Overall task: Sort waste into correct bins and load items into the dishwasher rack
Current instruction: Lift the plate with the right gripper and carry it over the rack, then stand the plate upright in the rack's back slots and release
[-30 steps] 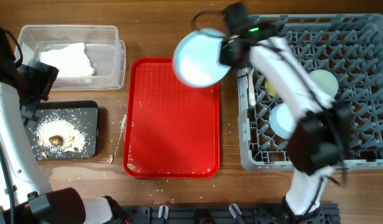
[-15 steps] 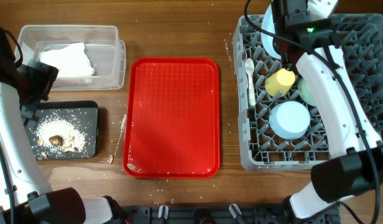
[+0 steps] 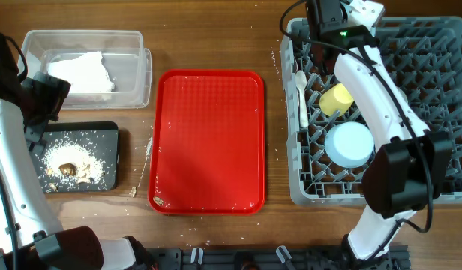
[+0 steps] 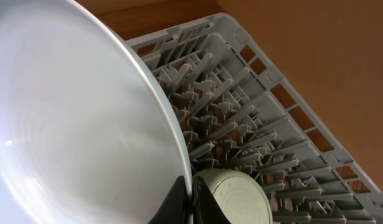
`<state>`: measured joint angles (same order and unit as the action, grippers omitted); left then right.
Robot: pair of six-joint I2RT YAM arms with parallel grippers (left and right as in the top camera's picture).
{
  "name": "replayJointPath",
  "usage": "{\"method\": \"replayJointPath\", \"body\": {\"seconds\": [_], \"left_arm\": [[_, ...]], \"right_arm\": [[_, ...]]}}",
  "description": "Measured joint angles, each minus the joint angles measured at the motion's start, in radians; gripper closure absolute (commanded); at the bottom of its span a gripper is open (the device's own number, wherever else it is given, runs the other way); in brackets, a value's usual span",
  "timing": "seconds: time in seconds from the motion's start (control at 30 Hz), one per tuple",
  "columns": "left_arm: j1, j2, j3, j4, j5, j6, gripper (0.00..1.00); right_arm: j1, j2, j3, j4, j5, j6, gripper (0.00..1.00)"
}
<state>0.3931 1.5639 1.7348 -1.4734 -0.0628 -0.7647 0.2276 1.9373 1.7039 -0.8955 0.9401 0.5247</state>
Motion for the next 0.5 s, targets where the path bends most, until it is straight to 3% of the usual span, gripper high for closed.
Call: {"method": "replayJointPath", "body": {"seconds": [0.1, 0.2, 0.27, 0.33, 0.5], "left_arm": [[0.0, 0.0, 0.0, 0.0, 0.0, 0.0, 0.0], [0.0, 0.0, 0.0, 0.0, 0.0, 0.0, 0.0], [0.0, 0.0, 0.0, 0.0, 0.0, 0.0, 0.0], [0.0, 0.0, 0.0, 0.0, 0.0, 0.0, 0.0], [0.0, 0.0, 0.0, 0.0, 0.0, 0.0, 0.0]], "right_arm": [[0.018, 0.0, 0.0, 0.015, -0.016, -0.028, 0.9], [0.055, 0.0, 0.0, 0.021, -0.058, -0.058, 0.45], [0.082, 0.0, 0.0, 0.014, -0.081, -0.067, 0.3], [0.106, -0.002, 0.0, -0.016, -0.115, -0.074, 0.25], [0.123, -0.139, 0.0, -0.114, -0.312, -0.054, 0.25]]}}
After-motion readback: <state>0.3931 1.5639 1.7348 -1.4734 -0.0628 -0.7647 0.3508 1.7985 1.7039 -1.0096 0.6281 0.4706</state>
